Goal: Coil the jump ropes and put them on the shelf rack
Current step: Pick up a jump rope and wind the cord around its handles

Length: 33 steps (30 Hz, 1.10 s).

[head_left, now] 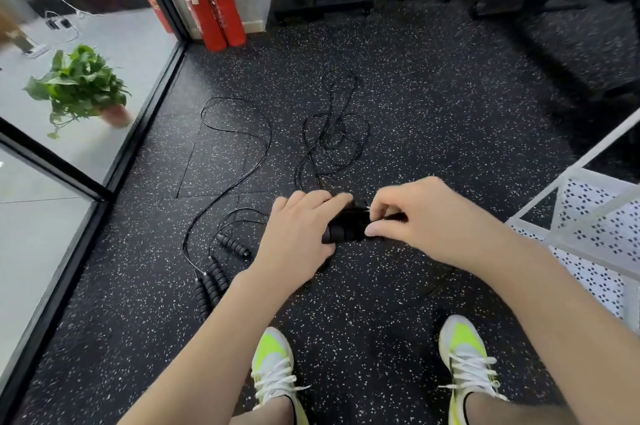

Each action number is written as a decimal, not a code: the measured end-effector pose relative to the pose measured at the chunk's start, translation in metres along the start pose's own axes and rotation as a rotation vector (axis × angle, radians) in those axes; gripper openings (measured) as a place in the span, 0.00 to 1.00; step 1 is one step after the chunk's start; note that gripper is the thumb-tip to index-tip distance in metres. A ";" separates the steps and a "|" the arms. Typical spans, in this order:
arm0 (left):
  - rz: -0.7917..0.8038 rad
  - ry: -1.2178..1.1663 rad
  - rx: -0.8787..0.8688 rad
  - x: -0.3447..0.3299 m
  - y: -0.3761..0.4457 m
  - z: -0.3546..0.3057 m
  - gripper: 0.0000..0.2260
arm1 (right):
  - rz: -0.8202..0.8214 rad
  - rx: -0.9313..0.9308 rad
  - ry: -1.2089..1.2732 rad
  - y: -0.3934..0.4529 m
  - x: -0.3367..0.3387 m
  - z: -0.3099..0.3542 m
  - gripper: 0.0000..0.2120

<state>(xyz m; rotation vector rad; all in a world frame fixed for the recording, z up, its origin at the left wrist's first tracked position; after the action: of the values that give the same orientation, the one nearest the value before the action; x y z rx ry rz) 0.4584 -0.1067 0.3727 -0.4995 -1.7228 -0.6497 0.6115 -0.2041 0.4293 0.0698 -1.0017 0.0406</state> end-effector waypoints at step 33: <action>0.040 -0.461 -0.165 0.023 -0.019 -0.014 0.32 | -0.206 -0.168 1.084 -0.003 -0.023 -0.061 0.08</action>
<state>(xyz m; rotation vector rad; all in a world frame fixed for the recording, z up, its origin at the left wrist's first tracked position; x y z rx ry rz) 0.4507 -0.1303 0.3939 -0.8488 -2.0917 -0.6876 0.6507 -0.2026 0.3774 -0.0094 0.0904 -0.1807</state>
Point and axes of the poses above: each hand's wrist, its own y-axis towards the middle knuckle, its own x-axis out of the back of the hand, z = x × y, the point moved 5 cm from there along y, towards the middle knuckle, and after that the axes turned 14 degrees about x, right-handed, at the moved point
